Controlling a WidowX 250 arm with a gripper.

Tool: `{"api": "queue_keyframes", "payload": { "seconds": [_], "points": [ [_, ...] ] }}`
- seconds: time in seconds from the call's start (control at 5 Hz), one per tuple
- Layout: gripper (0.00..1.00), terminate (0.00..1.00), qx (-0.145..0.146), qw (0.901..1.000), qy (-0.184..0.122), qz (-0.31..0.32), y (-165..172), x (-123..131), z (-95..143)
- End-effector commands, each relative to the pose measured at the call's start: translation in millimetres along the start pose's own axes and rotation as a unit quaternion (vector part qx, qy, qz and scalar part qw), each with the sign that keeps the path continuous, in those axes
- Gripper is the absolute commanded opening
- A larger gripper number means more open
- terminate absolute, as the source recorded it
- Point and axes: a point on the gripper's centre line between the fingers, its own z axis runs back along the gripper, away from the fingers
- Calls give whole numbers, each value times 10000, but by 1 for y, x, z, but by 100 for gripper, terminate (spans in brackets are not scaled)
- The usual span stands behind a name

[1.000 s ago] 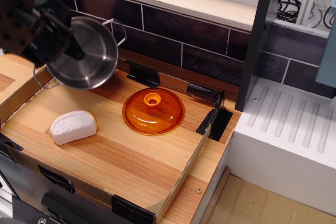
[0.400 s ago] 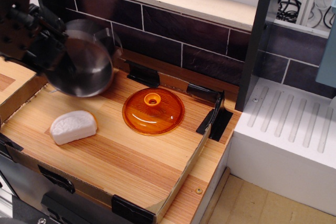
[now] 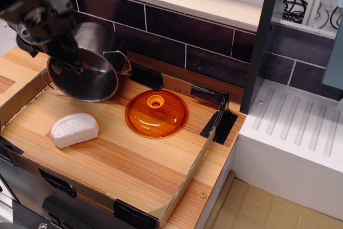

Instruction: Topple metal pot

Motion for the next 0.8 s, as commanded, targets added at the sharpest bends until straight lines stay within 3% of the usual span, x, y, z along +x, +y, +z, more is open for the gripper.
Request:
{"api": "queue_keyframes", "payload": {
  "seconds": [0.0,0.2,0.4,0.6],
  "points": [
    [100,0,-159,9951,957,176,25,15,23],
    [100,0,-1372,9708,1845,-682,38,21,38],
    [100,0,-2346,9397,2360,-786,57,35,58],
    [100,0,-2966,9223,2416,-548,70,49,72]
  ]
}}
